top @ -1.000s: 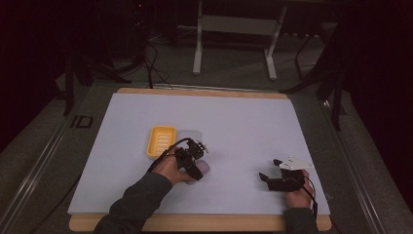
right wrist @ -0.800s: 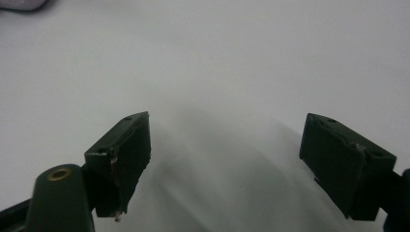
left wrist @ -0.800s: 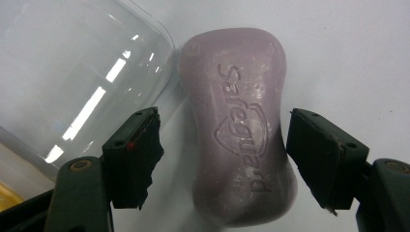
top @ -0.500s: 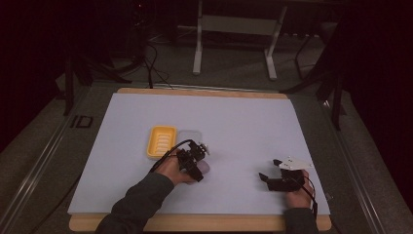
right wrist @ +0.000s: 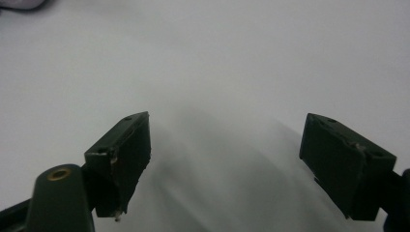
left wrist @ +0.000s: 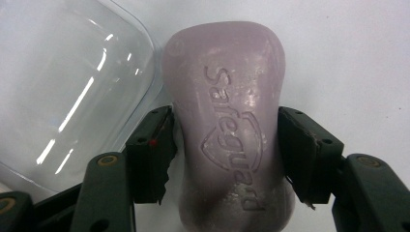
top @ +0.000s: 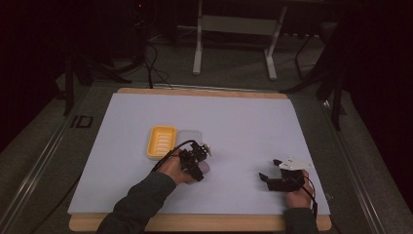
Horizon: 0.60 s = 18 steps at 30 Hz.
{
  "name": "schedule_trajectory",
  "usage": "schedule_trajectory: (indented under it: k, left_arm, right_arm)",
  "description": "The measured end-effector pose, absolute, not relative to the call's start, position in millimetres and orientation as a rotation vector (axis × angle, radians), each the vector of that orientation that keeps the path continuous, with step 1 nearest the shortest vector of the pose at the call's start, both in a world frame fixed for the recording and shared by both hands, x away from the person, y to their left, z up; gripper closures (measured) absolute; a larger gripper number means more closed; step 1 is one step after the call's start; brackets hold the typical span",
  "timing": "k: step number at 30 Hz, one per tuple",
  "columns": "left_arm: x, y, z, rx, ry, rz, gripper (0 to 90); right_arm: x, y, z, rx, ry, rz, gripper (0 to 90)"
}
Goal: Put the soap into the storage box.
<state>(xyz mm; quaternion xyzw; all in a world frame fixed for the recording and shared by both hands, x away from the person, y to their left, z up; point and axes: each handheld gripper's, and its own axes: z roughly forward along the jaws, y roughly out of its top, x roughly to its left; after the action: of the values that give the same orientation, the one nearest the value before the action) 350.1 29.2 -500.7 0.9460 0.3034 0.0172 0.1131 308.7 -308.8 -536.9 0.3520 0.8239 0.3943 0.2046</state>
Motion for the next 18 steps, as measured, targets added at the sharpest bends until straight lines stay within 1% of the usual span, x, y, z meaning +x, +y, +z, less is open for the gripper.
schedule_trajectory:
  k: [7, 9, 11, 18]
  left_arm:
    - [349.1, 27.0, -500.9, 2.787, 0.884, 0.079, 41.9]
    - [348.7, 26.8, -500.6, 2.79, 0.873, 0.09, 44.2]
    - [349.1, 27.2, -499.9, 2.795, 0.86, 0.091, 48.9]
    - [351.2, 25.9, -499.9, 2.809, 0.861, 0.074, 48.7]
  right_arm:
    - [308.7, -308.6, -537.0, 0.981, 2.299, 1.096, 18.2]
    - [308.7, -308.5, -537.0, 0.981, 2.299, 1.095, 18.2]
    - [308.6, -308.4, -537.0, 0.981, 2.299, 1.095, 18.2]
    - [308.8, -307.9, -537.2, 0.975, 2.302, 1.088, 18.2]
